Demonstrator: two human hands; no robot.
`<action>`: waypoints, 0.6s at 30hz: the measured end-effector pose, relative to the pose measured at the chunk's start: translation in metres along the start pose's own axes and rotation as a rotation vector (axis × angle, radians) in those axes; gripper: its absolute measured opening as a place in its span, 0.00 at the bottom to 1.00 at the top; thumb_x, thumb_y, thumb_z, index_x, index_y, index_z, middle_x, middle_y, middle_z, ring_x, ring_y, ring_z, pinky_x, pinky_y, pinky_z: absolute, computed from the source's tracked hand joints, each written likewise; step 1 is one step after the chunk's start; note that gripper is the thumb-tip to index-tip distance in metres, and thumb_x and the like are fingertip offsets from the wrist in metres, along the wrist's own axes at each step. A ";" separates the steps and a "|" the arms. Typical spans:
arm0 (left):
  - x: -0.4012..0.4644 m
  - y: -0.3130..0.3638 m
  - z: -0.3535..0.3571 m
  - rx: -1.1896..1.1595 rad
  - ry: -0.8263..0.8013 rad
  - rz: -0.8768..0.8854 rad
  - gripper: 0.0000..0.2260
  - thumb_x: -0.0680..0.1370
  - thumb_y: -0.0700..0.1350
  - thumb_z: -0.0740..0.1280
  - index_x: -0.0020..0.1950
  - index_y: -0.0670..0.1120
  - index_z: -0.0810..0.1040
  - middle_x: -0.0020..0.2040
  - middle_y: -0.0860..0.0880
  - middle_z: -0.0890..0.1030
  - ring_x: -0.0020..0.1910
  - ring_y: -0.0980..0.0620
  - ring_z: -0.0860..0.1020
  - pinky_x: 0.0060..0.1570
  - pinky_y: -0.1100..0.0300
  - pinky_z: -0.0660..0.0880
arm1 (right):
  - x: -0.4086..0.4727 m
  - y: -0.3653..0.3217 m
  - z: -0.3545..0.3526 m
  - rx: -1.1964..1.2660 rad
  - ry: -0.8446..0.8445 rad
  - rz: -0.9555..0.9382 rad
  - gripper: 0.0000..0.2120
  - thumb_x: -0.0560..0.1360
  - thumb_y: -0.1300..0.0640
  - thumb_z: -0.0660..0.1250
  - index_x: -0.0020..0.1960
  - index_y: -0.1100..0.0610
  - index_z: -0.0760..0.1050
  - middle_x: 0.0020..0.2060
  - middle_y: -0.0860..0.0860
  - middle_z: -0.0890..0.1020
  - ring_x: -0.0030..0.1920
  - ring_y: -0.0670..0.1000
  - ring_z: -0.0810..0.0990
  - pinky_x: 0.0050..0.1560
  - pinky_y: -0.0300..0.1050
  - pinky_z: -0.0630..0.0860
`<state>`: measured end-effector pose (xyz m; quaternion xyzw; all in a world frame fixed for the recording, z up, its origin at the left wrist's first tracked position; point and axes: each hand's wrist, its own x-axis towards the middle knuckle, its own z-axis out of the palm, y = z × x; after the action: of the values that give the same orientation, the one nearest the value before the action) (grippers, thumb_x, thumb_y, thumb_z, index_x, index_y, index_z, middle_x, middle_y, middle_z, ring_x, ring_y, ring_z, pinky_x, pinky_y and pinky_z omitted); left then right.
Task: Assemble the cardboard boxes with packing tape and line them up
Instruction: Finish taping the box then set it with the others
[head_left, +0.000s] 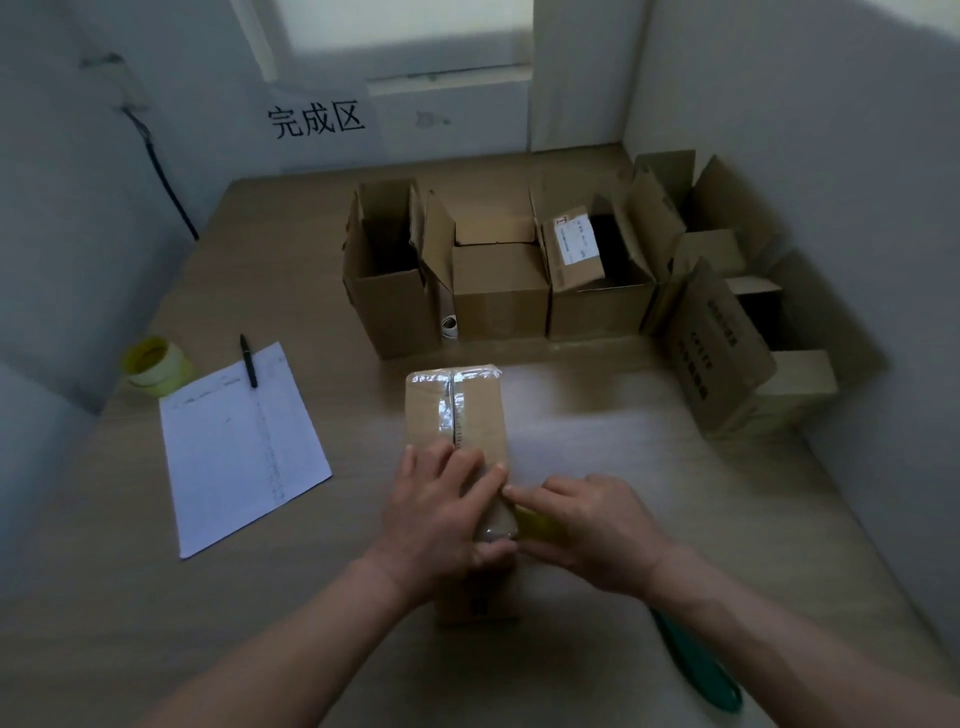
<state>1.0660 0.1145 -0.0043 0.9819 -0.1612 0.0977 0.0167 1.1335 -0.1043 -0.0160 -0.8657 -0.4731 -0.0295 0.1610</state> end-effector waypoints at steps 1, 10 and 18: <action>0.002 0.000 -0.002 0.013 -0.026 0.009 0.34 0.71 0.71 0.63 0.68 0.49 0.72 0.61 0.43 0.74 0.57 0.39 0.73 0.53 0.40 0.72 | 0.000 0.002 0.001 0.007 -0.018 0.014 0.29 0.72 0.33 0.64 0.69 0.43 0.69 0.46 0.46 0.83 0.38 0.51 0.81 0.36 0.46 0.76; 0.023 0.010 -0.024 -0.017 -0.340 0.161 0.21 0.76 0.64 0.57 0.62 0.53 0.71 0.74 0.48 0.65 0.76 0.39 0.56 0.64 0.40 0.63 | -0.007 -0.001 -0.020 0.643 -0.338 0.465 0.11 0.70 0.46 0.69 0.50 0.48 0.80 0.42 0.47 0.79 0.44 0.46 0.77 0.49 0.50 0.77; 0.061 0.019 -0.025 -0.258 -0.354 0.161 0.25 0.74 0.65 0.59 0.67 0.55 0.65 0.44 0.55 0.73 0.50 0.54 0.68 0.66 0.55 0.58 | -0.018 -0.008 -0.047 0.347 -0.247 0.575 0.09 0.71 0.42 0.71 0.41 0.46 0.79 0.38 0.45 0.80 0.41 0.46 0.77 0.41 0.43 0.72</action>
<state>1.1119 0.0788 0.0321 0.9574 -0.2508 -0.0962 0.1056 1.1220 -0.1295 0.0273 -0.9202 -0.2239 0.2027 0.2491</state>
